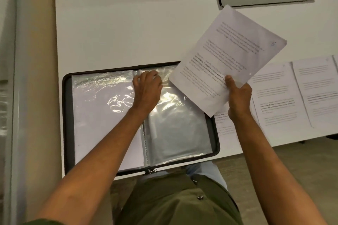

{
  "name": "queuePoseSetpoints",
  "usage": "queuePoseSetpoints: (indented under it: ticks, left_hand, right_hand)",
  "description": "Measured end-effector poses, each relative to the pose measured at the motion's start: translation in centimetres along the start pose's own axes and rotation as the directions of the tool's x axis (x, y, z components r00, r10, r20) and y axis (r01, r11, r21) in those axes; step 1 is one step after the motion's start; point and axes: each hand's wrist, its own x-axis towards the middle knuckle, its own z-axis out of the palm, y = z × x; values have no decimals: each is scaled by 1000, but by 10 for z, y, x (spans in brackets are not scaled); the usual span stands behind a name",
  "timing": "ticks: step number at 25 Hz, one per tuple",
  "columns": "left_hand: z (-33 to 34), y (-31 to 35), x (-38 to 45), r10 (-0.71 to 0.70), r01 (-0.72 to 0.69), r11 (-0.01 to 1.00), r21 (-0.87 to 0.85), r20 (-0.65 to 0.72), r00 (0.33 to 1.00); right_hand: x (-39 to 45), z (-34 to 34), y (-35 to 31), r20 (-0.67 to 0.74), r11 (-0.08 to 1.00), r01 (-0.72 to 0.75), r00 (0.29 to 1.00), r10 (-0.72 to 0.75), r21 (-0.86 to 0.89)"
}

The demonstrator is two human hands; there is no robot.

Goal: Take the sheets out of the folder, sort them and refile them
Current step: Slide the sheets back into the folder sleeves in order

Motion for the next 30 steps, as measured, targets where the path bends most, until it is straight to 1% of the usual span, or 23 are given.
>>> queuePoseSetpoints:
  ticks: [4,7,9,10,12,14,17,19,21,24,30]
  left_hand:
    - [-19,-1,22,48,-42,998,-41,167,985]
    - [-29,-3,36,104,-90,994,-59,302,948]
    - [-30,-4,44,137,-117,990,-79,354,925]
    - [-30,-6,47,141,-109,988,-106,364,921]
    - [-35,-12,55,102,-44,986,-162,365,925]
    - [-38,-16,64,64,-14,989,-144,343,937]
    - [-37,-9,67,51,-35,997,-66,263,963]
    - [-34,-2,65,41,-25,997,-78,210,977]
    - [-32,3,63,51,-22,989,-148,192,980]
    - [-32,8,57,45,0,971,-241,182,982]
    - [-29,12,48,33,1,981,-195,171,985]
  right_hand:
    - [12,14,-9,-46,995,9,999,-4,98]
    - [29,26,-22,-58,982,8,998,3,186]
    - [38,32,-27,-75,970,-17,997,37,244]
    - [42,34,-28,-86,953,-52,993,81,299]
    - [48,40,-31,-66,884,-161,975,211,439]
    - [55,46,-34,-5,809,-250,955,298,533]
    - [64,57,-35,85,718,-316,937,339,620]
    - [67,65,-35,125,698,-339,932,339,631]
    - [71,73,-33,158,698,-353,931,330,623]
    - [83,84,-29,158,725,-375,923,351,578]
    - [102,114,-22,113,797,-362,929,353,484]
